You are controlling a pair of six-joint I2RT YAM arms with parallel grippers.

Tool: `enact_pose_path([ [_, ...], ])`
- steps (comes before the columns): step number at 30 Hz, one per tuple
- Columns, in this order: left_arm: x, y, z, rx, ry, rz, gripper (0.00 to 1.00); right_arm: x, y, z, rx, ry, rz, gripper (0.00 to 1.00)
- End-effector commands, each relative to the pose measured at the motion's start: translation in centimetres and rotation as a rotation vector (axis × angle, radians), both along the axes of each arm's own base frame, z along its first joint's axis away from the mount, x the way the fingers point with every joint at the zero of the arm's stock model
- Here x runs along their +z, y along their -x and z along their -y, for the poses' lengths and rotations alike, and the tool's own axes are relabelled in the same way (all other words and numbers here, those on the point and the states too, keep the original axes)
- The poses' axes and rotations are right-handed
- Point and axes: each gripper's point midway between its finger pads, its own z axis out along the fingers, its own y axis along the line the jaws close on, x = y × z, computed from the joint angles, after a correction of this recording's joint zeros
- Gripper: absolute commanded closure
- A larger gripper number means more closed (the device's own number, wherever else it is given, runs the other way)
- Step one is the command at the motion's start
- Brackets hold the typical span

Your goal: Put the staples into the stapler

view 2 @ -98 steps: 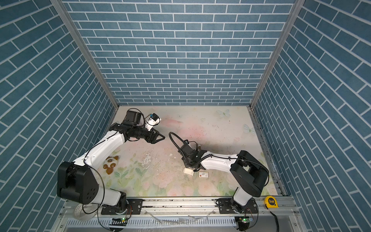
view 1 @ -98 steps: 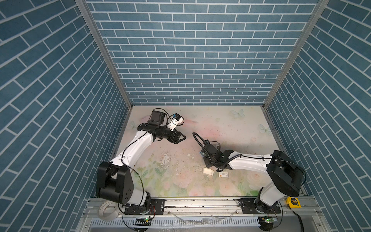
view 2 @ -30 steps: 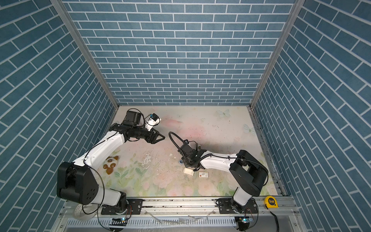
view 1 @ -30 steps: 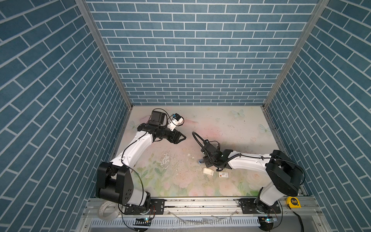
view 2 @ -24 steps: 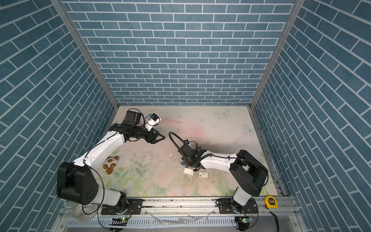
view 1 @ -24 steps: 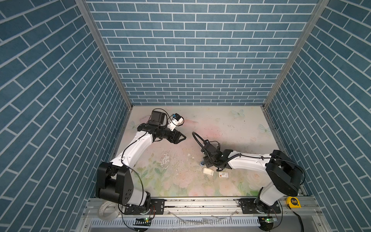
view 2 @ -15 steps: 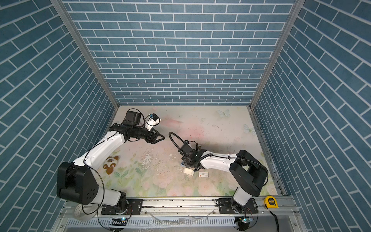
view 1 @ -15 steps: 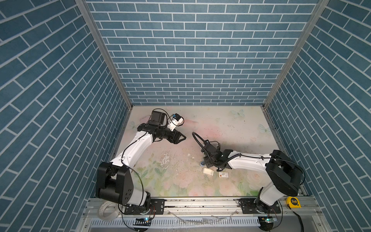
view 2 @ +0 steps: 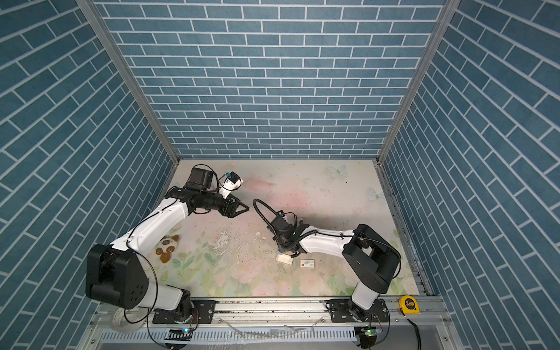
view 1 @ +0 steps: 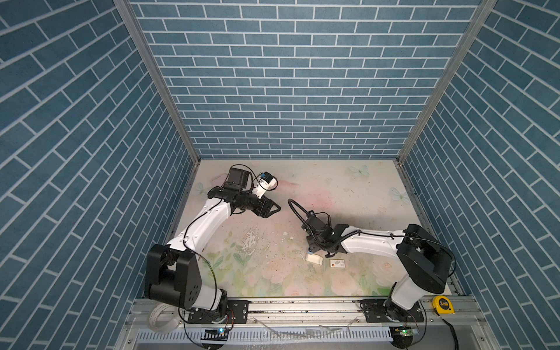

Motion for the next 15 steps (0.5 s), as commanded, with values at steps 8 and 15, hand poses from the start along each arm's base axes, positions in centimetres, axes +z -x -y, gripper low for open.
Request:
enact_pose_path([
  [8, 0.6, 0.2, -0.2, -0.001, 0.007, 0.018, 0.27, 4.0, -0.6, 0.4, 0.003, -0.022, 0.065, 0.75],
  [15, 0.9, 0.1, -0.2, -0.004, 0.009, 0.022, 0.27, 3.4, 0.9, 1.8, -0.032, -0.004, 0.0, 0.77],
])
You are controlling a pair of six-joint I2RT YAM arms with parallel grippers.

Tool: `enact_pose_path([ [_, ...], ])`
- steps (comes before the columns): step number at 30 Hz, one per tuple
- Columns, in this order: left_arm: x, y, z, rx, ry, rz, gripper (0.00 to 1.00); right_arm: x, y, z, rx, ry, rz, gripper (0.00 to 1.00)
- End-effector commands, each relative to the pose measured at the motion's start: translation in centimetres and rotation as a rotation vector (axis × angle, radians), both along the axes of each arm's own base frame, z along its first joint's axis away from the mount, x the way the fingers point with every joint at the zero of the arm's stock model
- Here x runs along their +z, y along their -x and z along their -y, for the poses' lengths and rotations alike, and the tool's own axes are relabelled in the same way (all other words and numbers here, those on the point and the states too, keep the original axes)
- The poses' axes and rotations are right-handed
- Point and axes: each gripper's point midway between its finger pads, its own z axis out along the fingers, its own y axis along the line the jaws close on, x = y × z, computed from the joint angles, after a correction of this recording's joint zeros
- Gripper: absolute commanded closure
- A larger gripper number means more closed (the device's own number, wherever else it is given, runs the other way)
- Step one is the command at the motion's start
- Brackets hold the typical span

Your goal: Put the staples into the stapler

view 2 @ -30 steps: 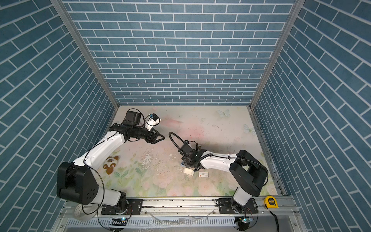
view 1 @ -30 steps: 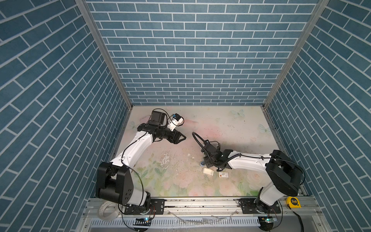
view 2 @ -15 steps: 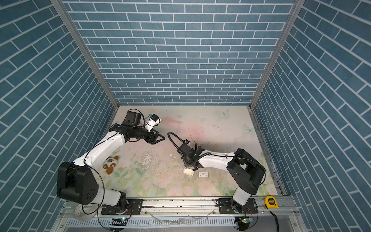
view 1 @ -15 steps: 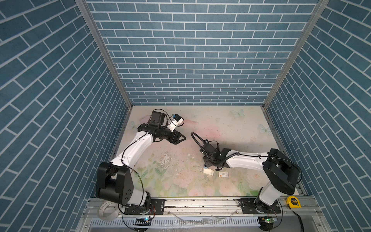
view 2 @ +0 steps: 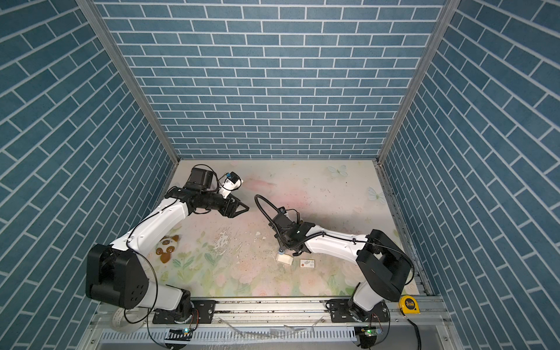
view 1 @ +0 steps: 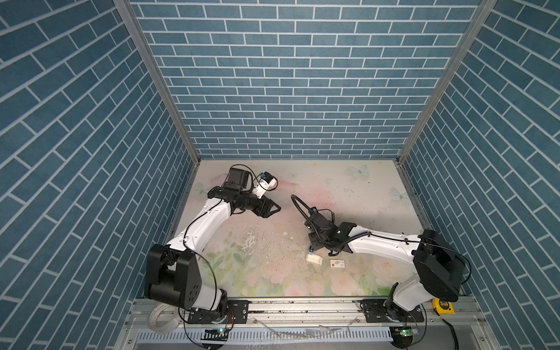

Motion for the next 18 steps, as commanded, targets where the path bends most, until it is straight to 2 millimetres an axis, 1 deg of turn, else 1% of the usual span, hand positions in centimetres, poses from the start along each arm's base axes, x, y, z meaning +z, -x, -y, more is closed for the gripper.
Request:
enact_pose_path([
  [1, 1.0, 0.1, -0.2, -0.004, 0.008, 0.024, 0.27, 0.1, 1.0, 1.5, -0.035, 0.019, -0.039, 0.77],
  [6, 1.6, -0.1, -0.2, -0.005, 0.008, 0.042, 0.26, -0.9, 2.7, 2.0, -0.045, -0.01, -0.11, 0.77],
  [9, 2.1, -0.2, -0.3, -0.003, 0.005, 0.056, 0.24, -1.4, 3.6, 1.4, -0.027, -0.048, -0.15, 0.77],
  [14, 2.5, -0.1, -0.4, -0.004, 0.008, 0.058, 0.22, -2.1, 4.2, 0.9, -0.023, -0.049, -0.186, 0.77],
  [18, 3.0, -0.1, -0.9, -0.001, 0.005, 0.07, 0.21, -2.3, 4.6, -0.2, 0.003, -0.072, -0.208, 0.77],
])
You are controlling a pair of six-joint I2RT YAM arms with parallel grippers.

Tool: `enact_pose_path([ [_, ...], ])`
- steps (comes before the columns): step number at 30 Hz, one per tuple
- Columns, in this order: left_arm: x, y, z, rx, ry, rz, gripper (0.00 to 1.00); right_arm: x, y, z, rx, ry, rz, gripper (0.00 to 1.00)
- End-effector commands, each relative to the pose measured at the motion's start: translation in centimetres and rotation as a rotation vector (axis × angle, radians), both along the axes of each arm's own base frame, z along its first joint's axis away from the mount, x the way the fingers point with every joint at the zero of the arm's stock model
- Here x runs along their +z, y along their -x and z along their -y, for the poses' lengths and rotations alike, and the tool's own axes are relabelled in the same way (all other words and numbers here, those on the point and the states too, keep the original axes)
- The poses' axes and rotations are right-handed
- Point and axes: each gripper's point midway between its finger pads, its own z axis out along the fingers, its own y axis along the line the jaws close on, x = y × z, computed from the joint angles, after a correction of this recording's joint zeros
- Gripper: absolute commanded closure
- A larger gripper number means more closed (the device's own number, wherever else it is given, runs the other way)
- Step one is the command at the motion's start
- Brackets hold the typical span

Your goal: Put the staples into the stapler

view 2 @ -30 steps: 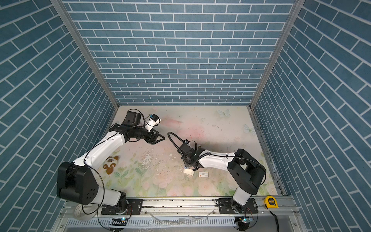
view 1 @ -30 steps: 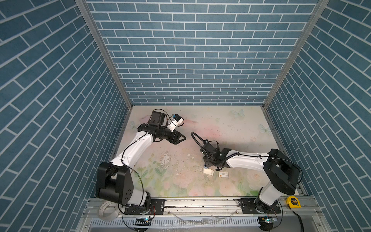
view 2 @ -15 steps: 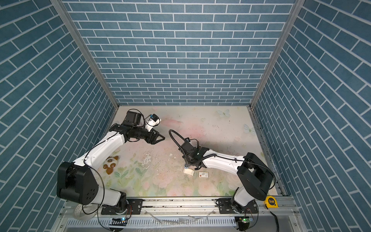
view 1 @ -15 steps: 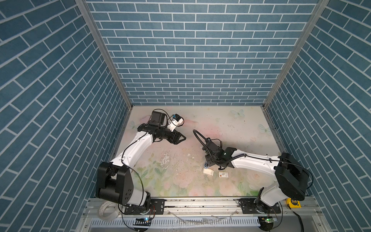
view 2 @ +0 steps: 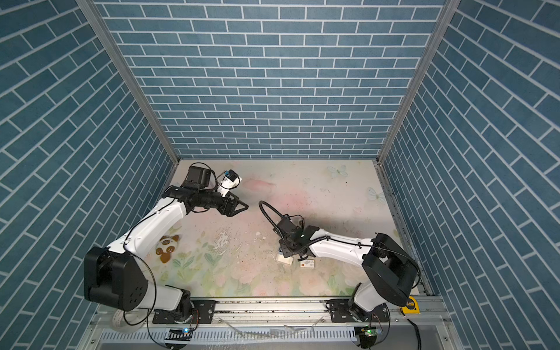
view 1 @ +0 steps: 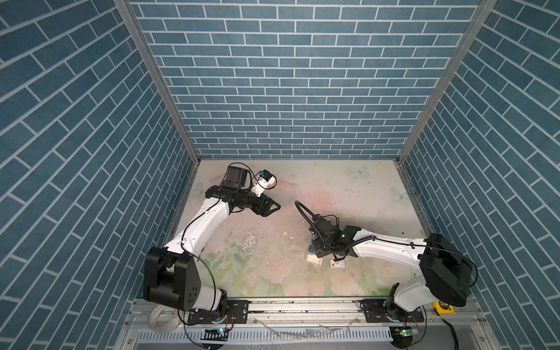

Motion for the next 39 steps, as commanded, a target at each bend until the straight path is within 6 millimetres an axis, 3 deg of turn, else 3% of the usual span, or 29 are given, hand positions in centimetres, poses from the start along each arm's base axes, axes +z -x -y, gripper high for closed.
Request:
enact_pose_path([
  [1, 1.7, 0.1, -0.6, -0.001, 0.004, 0.037, 0.21, -0.6, 0.9, -0.9, 0.002, -0.025, -0.055, 0.77],
  [8, 1.9, 0.0, -1.2, 0.009, 0.007, 0.04, 0.19, -1.3, 1.1, -1.7, 0.018, -0.018, -0.078, 0.77],
  [23, 2.1, 0.0, -1.2, 0.012, 0.02, 0.046, 0.17, -0.4, 0.1, -4.8, 0.057, -0.069, -0.082, 0.74],
  [28, 2.4, -0.1, -1.3, 0.013, 0.011, 0.058, 0.13, 1.6, 0.2, -3.7, 0.046, -0.102, -0.051, 0.71],
  [32, 2.7, -0.2, -1.2, 0.01, 0.014, 0.058, 0.12, 3.4, -0.6, -2.3, 0.043, -0.151, -0.042, 0.63],
  [39, 2.3, 0.3, -1.1, -0.002, 0.019, 0.026, 0.12, 2.6, -1.1, -0.6, 0.116, -0.122, -0.075, 0.57],
])
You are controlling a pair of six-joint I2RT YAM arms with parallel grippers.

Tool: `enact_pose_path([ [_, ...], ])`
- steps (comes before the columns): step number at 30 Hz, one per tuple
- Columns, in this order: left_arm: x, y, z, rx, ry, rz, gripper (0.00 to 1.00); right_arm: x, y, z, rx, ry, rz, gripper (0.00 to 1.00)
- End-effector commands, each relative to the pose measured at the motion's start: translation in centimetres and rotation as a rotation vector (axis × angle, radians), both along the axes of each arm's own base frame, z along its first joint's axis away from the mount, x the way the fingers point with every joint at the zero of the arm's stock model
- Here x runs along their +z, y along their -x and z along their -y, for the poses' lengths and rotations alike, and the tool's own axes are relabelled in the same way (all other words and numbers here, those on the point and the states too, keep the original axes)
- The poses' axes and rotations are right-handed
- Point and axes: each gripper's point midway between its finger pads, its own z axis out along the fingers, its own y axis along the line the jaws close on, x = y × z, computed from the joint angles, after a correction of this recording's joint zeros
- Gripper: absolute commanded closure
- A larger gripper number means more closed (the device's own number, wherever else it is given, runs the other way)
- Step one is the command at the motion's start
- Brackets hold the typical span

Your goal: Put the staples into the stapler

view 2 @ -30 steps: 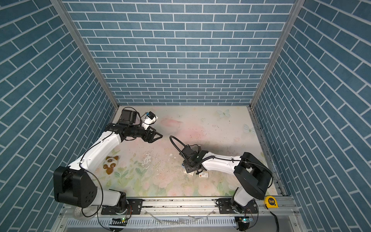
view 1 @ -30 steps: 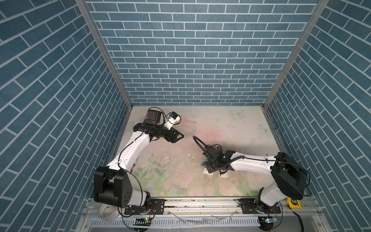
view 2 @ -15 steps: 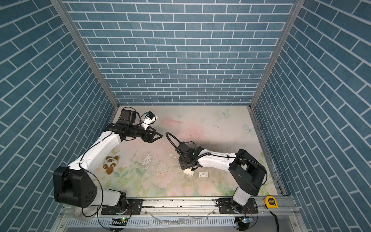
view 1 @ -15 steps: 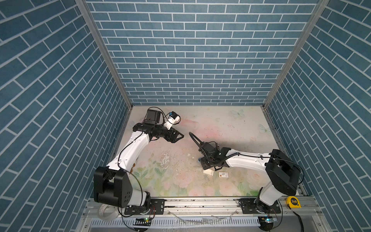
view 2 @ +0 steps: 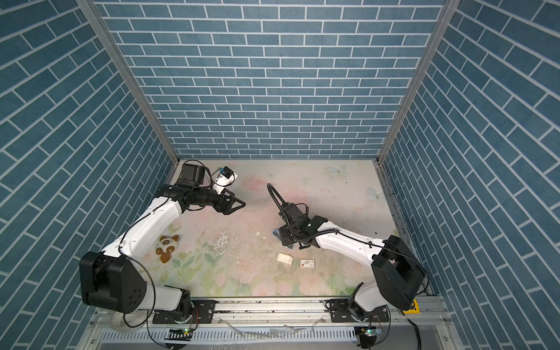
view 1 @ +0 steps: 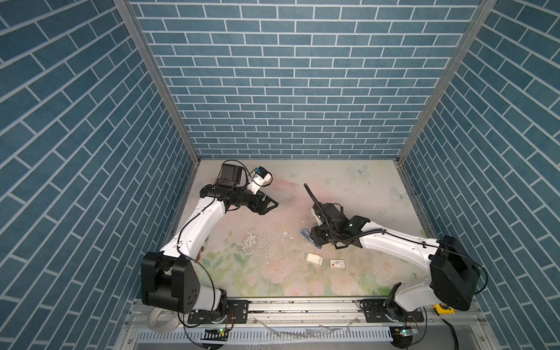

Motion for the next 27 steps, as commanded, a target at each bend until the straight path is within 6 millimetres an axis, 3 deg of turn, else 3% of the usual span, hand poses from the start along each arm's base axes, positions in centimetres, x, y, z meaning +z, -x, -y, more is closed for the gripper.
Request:
enact_pose_path([
  [1, 0.8, 0.7, 0.0, -0.021, 0.011, -0.003, 0.12, -1.9, 1.6, 1.0, 0.101, 0.057, -0.053, 0.56],
  [8, 0.9, 1.2, -0.1, -0.027, 0.006, -0.007, 0.12, -3.0, 2.4, 0.4, 0.156, 0.018, -0.07, 0.54],
  [20, 0.7, 1.5, -0.2, -0.028, 0.005, -0.014, 0.12, -5.7, 1.7, 1.7, 0.16, 0.14, -0.062, 0.54],
  [27, 0.5, 1.5, -0.2, -0.031, 0.007, -0.013, 0.12, -6.1, 1.3, 1.4, 0.171, 0.148, -0.047, 0.57],
])
